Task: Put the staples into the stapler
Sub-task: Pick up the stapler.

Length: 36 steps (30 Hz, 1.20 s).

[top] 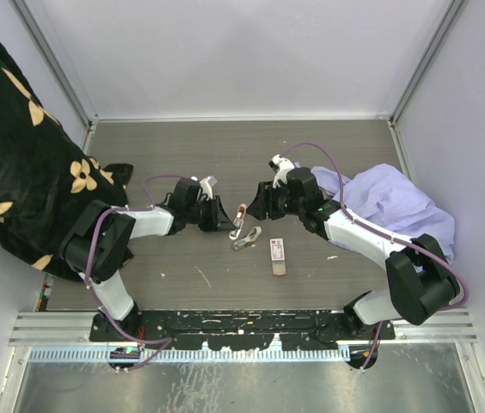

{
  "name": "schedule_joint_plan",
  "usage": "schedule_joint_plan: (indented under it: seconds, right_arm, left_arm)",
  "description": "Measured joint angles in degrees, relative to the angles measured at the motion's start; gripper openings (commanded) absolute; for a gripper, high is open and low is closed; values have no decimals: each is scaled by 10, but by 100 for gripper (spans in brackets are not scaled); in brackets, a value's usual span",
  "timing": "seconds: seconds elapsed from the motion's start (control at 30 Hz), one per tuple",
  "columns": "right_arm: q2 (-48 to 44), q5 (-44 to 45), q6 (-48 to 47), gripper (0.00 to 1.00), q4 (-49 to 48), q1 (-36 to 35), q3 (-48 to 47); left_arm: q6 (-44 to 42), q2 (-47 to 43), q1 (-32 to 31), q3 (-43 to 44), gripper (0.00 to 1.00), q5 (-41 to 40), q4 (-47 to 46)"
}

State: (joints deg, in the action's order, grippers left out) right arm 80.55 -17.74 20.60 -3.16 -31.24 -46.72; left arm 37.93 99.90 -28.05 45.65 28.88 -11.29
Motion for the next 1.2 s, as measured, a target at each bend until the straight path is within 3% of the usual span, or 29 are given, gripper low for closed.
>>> schedule_joint_plan:
  seconds: [1.2]
  right_arm:
    - [1,-2,2,56,-2,3,0]
  left_arm:
    - [7,5,-6,5,11,13,7]
